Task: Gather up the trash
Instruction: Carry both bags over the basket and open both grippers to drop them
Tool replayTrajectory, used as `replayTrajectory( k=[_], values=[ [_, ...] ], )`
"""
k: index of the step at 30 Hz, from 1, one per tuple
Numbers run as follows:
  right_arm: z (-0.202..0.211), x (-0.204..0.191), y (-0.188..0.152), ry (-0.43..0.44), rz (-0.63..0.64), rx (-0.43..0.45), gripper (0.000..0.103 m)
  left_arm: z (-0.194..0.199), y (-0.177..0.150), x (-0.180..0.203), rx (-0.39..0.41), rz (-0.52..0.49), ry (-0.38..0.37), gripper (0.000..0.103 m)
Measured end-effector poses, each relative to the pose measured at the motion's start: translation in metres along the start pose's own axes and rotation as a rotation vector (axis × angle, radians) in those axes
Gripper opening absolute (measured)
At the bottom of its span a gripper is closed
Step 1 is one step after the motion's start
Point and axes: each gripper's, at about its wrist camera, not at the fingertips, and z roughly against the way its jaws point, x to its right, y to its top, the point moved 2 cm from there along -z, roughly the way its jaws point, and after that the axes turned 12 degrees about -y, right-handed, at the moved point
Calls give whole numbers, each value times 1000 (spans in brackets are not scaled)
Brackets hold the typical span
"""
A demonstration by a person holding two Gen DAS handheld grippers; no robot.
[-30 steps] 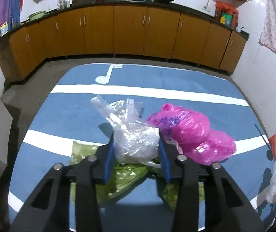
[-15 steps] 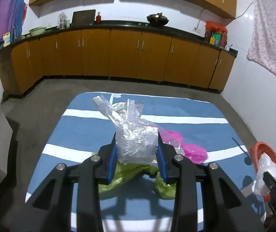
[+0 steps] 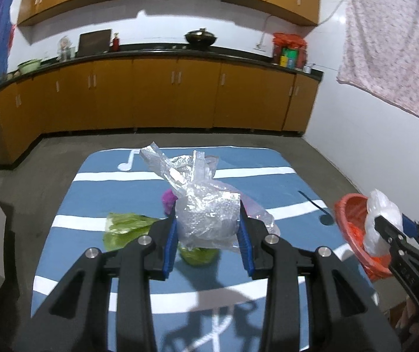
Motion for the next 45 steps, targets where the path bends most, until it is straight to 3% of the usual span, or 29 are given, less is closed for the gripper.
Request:
replayTrajectory(
  k=[23, 45],
  values=[
    [17, 56, -12, -123, -17, 35, 42, 6, -14, 80, -6, -113, -105, 36],
    [8, 102, -22, -218, -66, 1, 42, -25, -28, 146, -55, -192, -160, 36]
  ],
)
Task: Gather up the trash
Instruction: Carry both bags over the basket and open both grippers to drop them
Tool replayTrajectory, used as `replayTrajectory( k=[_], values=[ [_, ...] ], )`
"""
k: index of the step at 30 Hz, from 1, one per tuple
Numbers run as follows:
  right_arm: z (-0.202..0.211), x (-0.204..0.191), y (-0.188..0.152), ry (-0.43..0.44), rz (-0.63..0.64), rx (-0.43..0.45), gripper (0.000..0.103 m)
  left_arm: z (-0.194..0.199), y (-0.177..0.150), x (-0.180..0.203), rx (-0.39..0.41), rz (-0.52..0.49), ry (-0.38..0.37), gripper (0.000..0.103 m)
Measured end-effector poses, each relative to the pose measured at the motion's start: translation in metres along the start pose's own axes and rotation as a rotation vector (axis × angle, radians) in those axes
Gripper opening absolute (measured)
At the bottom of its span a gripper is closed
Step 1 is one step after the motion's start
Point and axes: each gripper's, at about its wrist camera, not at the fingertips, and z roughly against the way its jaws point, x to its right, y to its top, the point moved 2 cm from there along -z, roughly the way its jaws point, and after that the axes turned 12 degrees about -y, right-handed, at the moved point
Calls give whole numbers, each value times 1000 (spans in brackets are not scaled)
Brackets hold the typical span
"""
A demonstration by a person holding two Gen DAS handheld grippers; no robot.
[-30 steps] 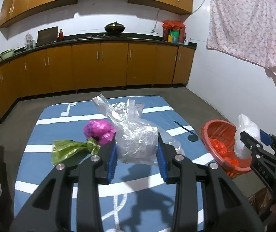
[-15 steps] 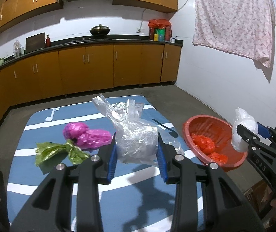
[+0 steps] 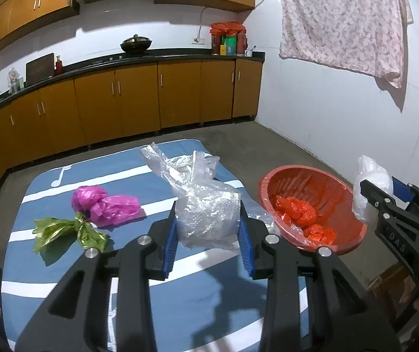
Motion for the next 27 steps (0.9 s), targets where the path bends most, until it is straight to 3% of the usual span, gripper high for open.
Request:
replayTrajectory(
  k=[12, 27],
  values=[
    [-20, 15, -5, -15, -38, -40, 42, -36, 1, 21, -45, -30, -27, 36],
    [-68, 55, 9, -29, -143, -72, 42, -113, 17, 75, -91, -60, -188, 37]
  ],
)
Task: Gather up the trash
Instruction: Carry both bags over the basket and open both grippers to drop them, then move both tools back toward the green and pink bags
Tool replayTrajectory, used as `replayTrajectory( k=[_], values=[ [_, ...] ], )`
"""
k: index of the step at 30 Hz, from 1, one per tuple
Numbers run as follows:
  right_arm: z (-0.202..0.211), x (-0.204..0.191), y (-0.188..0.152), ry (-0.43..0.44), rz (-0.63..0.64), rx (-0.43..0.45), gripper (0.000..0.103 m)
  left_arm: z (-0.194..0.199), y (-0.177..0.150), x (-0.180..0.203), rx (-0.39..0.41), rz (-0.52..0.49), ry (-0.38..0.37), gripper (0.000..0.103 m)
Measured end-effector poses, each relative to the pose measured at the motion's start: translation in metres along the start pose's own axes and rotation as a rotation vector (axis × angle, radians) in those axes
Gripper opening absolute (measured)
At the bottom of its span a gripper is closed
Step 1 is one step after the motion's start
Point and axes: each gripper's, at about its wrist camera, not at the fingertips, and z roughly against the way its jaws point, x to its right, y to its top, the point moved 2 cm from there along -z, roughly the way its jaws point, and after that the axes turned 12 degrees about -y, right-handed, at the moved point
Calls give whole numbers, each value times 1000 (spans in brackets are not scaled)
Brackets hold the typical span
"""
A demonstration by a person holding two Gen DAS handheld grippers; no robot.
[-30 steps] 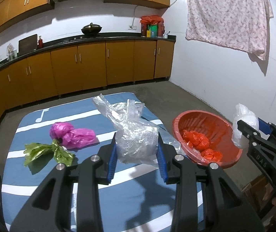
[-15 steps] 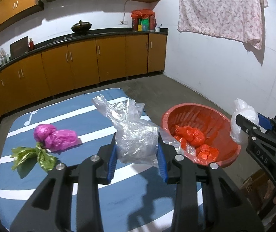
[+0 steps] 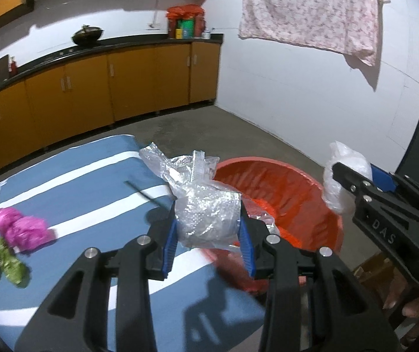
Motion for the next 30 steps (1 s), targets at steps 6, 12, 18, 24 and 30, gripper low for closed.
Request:
replayTrajectory(
  k=[6, 12, 18, 24, 30],
  values=[
    [-19, 12, 10, 24, -61, -11, 42, -38, 8, 7, -30, -7, -51, 39],
    [-37, 21, 13, 86, -127, -36, 45, -67, 10, 9, -63, -9, -79, 47],
    [-41, 32, 5, 73, -157, -42, 59, -77, 6, 0, -80, 19, -79, 64],
    [-29, 34, -6, 4, -126, -15, 87, -65, -2, -17, -68, 49, -50, 80],
    [-15, 19, -13, -38, -35, 17, 99, -29, -14, -40, -34, 23, 97, 98]
  ],
)
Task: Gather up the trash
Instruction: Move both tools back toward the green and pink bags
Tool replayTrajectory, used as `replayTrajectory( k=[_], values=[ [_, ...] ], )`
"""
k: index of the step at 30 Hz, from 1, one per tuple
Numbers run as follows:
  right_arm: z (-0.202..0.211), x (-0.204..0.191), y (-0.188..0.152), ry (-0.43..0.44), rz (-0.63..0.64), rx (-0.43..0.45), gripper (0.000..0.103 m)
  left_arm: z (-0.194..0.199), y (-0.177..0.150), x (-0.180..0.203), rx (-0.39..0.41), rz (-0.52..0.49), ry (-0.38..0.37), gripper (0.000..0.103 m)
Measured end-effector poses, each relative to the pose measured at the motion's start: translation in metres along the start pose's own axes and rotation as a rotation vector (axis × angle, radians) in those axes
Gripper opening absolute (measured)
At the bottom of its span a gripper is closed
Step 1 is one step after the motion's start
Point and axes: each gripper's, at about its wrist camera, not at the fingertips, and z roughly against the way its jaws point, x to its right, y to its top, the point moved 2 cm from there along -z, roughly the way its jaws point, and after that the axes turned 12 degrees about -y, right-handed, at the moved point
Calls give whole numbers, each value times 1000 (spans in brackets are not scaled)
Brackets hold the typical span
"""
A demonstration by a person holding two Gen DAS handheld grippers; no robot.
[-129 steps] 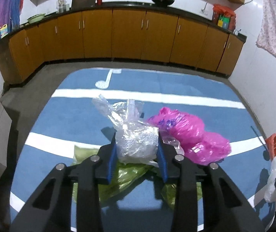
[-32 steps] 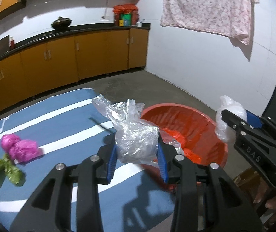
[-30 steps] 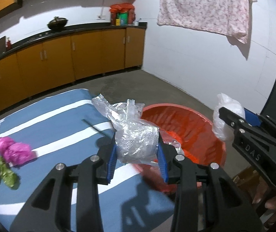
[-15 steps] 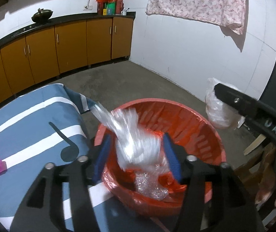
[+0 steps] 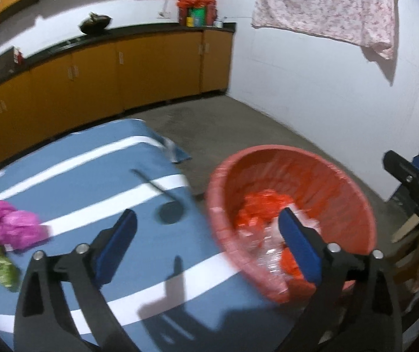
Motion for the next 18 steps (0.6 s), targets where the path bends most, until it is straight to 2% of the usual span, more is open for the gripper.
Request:
replayTrajectory(
  k=[5, 9, 13, 18],
  values=[
    [8, -30, -9, 34, 71, -15, 100, 36, -18, -33, 17, -35, 143, 99],
    [18, -60, -18, 85, 134, -24, 100, 71, -38, -77, 20, -14, 247, 99],
    [30, -90, -23, 126, 195, -17, 100, 100, -53, -136, 12, 61, 356, 99],
    [40, -120, -27, 176, 236, -14, 100, 142, -65, -221, 37, 221, 482, 98]
  ],
)
